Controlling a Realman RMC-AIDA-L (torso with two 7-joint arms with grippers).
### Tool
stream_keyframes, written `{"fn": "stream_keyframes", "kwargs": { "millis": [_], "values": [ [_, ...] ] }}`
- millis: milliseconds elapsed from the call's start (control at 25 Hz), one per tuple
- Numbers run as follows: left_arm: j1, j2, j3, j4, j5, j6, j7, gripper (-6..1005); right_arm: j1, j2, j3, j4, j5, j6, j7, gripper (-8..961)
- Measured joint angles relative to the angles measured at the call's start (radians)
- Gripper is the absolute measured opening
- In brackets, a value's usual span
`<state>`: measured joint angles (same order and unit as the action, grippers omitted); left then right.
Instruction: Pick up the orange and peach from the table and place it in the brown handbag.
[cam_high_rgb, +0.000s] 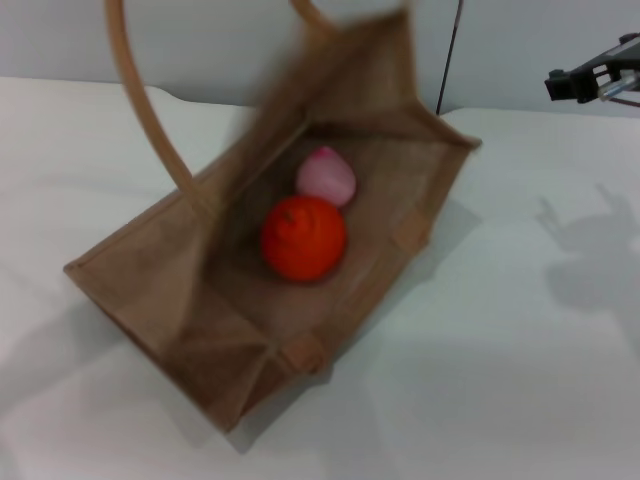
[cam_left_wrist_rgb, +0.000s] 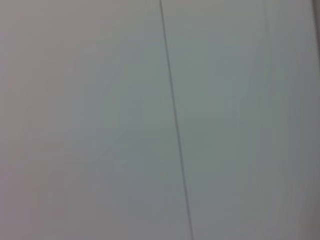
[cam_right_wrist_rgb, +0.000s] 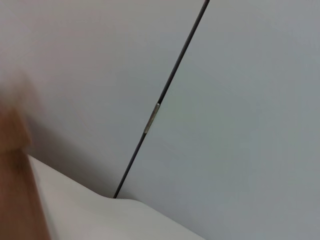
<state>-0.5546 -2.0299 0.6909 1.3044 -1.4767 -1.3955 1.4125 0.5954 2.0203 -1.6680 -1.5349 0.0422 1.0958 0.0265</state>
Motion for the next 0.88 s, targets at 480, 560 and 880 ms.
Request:
{"fn": "stream_keyframes", "kwargs": {
  "millis": [480, 560, 880],
  "values": [
    [0.009, -0.005, -0.061, -0.029, -0.075, -0.035, 0.016, 691, 0.017, 0.001, -0.009, 0.026, -0.001, -0.033, 0.001, 833],
    [0.031, -0.01, -0.084, -0.106, -0.109, 0.007, 0.086, 750, 0.01, 0.003, -0.01, 0.027, 0.001, -0.065, 0.016, 833],
    [0.064, -0.02, -0.079, -0.364, -0.232, 0.104, 0.39, 878, -0.113, 0.005, -0.068, 0.067, -0.006, -0.497, 0.113, 833]
  ]
}}
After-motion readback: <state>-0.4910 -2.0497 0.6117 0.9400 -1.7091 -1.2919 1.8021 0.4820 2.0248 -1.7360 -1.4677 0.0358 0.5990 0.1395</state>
